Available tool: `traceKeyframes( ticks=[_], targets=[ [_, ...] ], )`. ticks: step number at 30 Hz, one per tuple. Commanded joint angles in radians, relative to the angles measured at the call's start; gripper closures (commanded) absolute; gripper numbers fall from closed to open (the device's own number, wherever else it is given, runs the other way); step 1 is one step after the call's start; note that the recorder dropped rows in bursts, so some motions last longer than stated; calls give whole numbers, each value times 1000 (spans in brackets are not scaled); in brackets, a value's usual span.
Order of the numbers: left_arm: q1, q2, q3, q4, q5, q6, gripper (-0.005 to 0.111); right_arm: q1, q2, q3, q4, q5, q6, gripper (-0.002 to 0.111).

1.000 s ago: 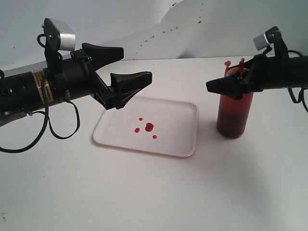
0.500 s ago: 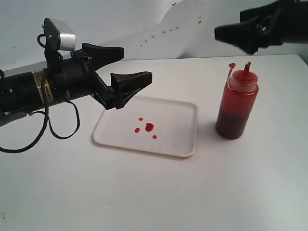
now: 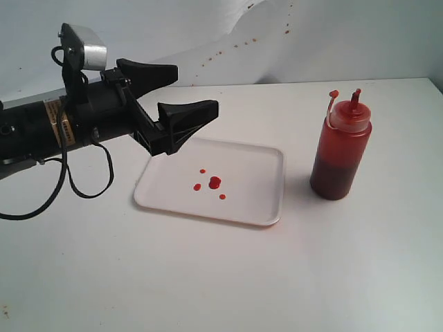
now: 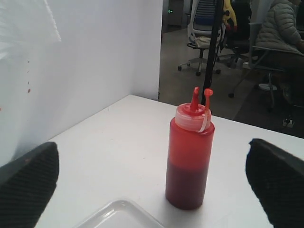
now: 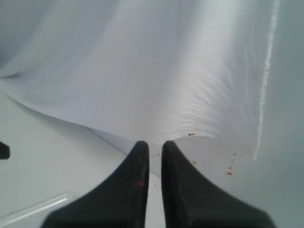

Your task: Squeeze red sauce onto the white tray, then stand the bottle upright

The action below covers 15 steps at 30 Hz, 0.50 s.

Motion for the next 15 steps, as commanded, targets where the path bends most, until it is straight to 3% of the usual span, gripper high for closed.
traceKeyframes(
  ticks=[1,4,9,12,15],
  targets=[
    [1,-75,-7,1,6,1,4,-1,-85,8,-133,1,179,108],
    [1,-151,-7,32,89,-9,4,-1,-139,48,-133,-12,179,108],
    [1,-336,-7,92,386,-86,15,-1,-280,176,-94,-162,178,108],
    [1,-435,-7,110,529,-140,32,-1,-370,265,-55,-285,178,108],
    [1,-521,-5,110,596,-208,56,-1,-459,340,-19,-356,171,108]
  ],
)
